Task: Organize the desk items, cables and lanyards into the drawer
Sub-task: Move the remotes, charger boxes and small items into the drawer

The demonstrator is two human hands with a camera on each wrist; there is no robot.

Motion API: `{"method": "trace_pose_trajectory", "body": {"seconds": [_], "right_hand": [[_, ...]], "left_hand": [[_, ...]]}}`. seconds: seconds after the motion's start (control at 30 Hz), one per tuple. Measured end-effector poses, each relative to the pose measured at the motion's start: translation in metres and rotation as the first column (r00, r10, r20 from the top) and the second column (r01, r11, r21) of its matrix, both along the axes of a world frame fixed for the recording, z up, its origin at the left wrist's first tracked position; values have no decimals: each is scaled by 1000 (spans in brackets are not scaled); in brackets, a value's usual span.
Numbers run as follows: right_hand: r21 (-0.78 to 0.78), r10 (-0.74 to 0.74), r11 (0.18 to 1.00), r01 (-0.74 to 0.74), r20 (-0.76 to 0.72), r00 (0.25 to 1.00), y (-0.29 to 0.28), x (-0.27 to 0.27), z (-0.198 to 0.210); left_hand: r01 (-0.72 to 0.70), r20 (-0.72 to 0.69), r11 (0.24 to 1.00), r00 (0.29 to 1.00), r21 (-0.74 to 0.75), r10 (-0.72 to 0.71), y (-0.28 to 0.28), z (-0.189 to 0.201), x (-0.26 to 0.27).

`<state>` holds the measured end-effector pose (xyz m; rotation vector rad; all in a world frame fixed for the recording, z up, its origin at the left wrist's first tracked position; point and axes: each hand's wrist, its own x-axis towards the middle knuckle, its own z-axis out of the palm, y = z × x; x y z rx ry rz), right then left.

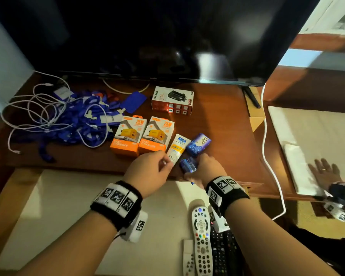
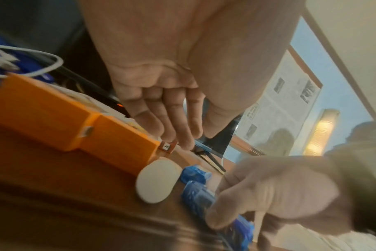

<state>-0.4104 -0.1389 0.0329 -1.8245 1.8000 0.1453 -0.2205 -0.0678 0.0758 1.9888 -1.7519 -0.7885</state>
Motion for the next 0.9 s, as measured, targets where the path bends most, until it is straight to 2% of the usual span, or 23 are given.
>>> {"method": "trace_pose_trajectory", "body": {"seconds": [0.1, 0.17, 0.23, 0.33, 0.47, 0.53, 0.6, 0.67, 0.73, 0.83, 0.9], "right_hand": [[2, -10, 1000, 10, -2, 1000, 18, -13, -1], [-42, 38, 998, -38, -9, 999, 34, -25, -2], [-63, 72, 996, -71, 22, 997, 49, -39, -3], [-30, 42, 999, -39, 102, 994, 71, -60, -6], [-2, -6, 1000, 6, 140, 990, 87, -80, -9], [37, -4, 999, -1, 152, 988, 92, -84, -16], [94, 21, 995, -36, 155, 988, 97, -81, -22], [159, 85, 981, -109, 152, 985, 103, -72, -24], [204, 169, 960, -192, 126, 977, 109, -58, -26], [244, 225, 938, -245, 109, 968, 119, -33, -32], [266, 255, 926, -269, 88, 963, 127, -14, -41]], "left_hand": [[97, 122, 995, 988, -37, -92, -39, -1, -29], [207, 304, 978, 934, -22, -190, -68, -10, -53], [261, 440, 963, 858, 65, -263, -93, -19, -74], [265, 526, 950, 791, 166, -313, -117, -37, -97], [245, 580, 964, 773, 101, -257, -123, -43, -106], [237, 547, 970, 805, 63, -232, -111, -34, -109], [225, 448, 974, 871, 2, -202, -86, -21, -103], [233, 257, 971, 943, -60, -210, -49, -9, -88], [243, 91, 967, 967, -71, -237, -4, -1, -67], [229, -31, 973, 973, 19, -228, 61, -2, -26], [225, -46, 965, 974, 135, -221, 93, -16, 2]]}}
